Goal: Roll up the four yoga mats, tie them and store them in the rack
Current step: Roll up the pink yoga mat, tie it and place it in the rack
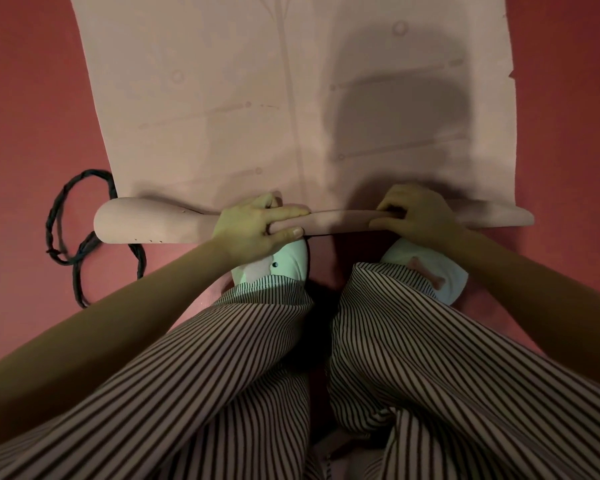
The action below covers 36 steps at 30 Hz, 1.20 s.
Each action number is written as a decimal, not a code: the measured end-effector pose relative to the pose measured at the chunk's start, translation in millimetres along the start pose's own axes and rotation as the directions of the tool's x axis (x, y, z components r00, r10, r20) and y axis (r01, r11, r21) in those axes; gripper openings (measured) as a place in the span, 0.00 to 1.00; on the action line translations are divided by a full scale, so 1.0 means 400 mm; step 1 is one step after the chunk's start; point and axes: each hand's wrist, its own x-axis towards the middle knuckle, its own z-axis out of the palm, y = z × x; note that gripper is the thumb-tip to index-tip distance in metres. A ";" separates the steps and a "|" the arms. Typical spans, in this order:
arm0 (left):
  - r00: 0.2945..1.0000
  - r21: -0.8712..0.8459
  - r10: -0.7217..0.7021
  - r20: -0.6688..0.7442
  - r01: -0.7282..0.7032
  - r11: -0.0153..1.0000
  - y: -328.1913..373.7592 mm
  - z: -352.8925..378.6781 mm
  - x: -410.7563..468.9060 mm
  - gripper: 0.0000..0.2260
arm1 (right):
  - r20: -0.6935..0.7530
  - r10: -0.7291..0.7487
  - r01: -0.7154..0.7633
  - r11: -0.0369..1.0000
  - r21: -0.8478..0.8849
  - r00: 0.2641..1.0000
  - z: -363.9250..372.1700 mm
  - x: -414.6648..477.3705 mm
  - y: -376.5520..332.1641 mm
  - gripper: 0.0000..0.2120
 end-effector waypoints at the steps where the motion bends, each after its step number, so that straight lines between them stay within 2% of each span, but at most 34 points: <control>1: 1.000 0.005 -0.003 -0.003 0.003 1.000 -0.001 0.001 0.001 0.28 | -0.004 0.033 -0.033 0.999 0.038 0.999 0.000 0.008 -0.003 0.18; 3: 1.000 0.012 -0.002 -0.010 0.002 1.000 -0.001 0.006 0.001 0.27 | 0.062 0.091 -0.096 0.992 0.080 0.994 -0.007 0.021 -0.012 0.14; 6: 0.999 0.014 0.004 -0.032 -0.003 1.000 -0.002 0.007 0.004 0.27 | 0.241 0.188 -0.216 0.972 0.097 0.952 -0.031 0.040 0.002 0.11; 9: 0.999 0.022 -0.027 0.047 0.026 0.999 -0.001 -0.007 0.018 0.30 | 0.341 0.248 -0.296 0.951 0.095 0.907 -0.045 0.064 0.006 0.09; 12: 0.988 -0.017 -0.039 0.148 0.042 0.999 -0.012 -0.011 0.041 0.33 | 0.196 0.262 -0.290 0.948 0.128 0.945 -0.027 0.061 0.002 0.12; 14: 0.980 -0.095 -0.017 0.199 0.037 0.995 -0.030 -0.005 0.058 0.31 | 0.090 0.248 -0.255 0.963 0.085 0.965 -0.009 0.041 -0.003 0.15; 16: 0.971 -0.165 0.007 0.238 0.034 0.986 -0.040 -0.002 0.066 0.28 | 0.051 0.249 -0.252 0.966 0.054 0.967 0.002 0.028 -0.003 0.16; 19: 0.964 -0.153 0.071 0.257 -0.032 0.988 -0.030 -0.016 0.058 0.30 | -0.015 0.179 -0.178 0.982 0.065 0.984 0.005 0.028 0.004 0.18; 22: 0.969 -0.170 0.113 0.219 -0.076 0.982 -0.022 -0.036 0.043 0.32 | -0.031 0.166 -0.163 0.983 0.080 0.986 0.000 0.025 0.001 0.19; 27: 0.995 -0.126 0.095 0.031 -0.091 0.988 -0.032 -0.015 0.013 0.26 | -0.119 0.236 -0.238 0.971 -0.008 0.965 0.008 0.000 -0.017 0.16; 30: 0.994 -0.119 0.093 -0.053 -0.099 0.988 -0.024 -0.004 0.010 0.24 | 0.015 0.263 -0.263 0.964 0.041 0.965 -0.023 -0.019 0.004 0.10; 32: 0.996 -0.152 0.072 -0.052 -0.079 0.985 -0.022 -0.009 0.014 0.24 | 0.041 0.187 -0.187 0.982 -0.003 0.981 -0.036 -0.035 0.022 0.15; 34: 0.997 -0.171 0.057 -0.046 -0.064 0.983 -0.024 -0.012 0.016 0.24 | -0.048 0.186 -0.189 0.977 -0.095 0.981 -0.035 -0.051 0.033 0.24; 36: 0.997 -0.173 0.054 -0.047 -0.061 0.983 -0.022 -0.010 0.014 0.24 | -0.103 0.198 -0.215 0.958 -0.188 0.975 -0.025 -0.057 0.030 0.29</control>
